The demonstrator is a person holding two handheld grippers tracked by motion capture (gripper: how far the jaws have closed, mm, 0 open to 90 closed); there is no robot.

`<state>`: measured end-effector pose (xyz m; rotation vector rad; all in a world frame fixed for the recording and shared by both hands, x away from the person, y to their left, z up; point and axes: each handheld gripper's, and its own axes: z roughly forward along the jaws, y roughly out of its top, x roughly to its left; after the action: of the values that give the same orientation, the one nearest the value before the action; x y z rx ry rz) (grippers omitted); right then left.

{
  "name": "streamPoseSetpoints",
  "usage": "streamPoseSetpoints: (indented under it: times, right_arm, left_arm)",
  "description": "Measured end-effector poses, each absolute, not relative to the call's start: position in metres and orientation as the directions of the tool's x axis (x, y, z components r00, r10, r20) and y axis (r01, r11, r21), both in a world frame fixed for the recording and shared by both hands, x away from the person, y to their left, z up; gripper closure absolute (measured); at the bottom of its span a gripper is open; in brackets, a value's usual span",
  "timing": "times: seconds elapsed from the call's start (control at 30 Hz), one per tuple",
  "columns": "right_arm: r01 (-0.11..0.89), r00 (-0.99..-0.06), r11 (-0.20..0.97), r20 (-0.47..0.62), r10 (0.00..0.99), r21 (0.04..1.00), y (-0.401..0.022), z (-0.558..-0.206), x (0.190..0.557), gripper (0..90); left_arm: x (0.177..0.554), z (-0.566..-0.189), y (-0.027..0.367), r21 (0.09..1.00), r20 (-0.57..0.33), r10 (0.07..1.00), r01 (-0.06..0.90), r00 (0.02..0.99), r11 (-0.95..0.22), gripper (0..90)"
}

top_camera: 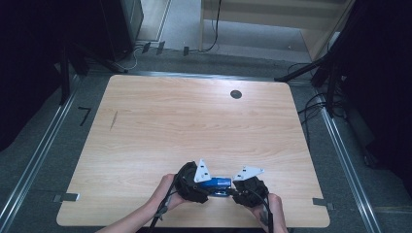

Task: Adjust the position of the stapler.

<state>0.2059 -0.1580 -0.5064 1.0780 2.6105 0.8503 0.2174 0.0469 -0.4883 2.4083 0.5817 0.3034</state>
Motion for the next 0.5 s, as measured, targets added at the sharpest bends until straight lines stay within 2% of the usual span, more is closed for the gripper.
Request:
streamPoseSetpoints:
  times: [0.27, 0.5]
  right_arm:
    - [0.599, -0.705, 0.562, 0.043, 0.708, 0.571, -0.159, -0.509, 0.207, 68.1]
    - [0.596, -0.712, 0.562, 0.055, 0.7, 0.574, -0.16, -0.509, 0.206, 68.1]
  left_arm:
    - [0.219, -0.494, 0.018, 0.631, 0.097, 0.417, 0.268, 0.904, -0.728, 45.3]
    - [0.22, -0.496, 0.01, 0.625, 0.124, 0.398, 0.24, 0.909, -0.743, 52.1]
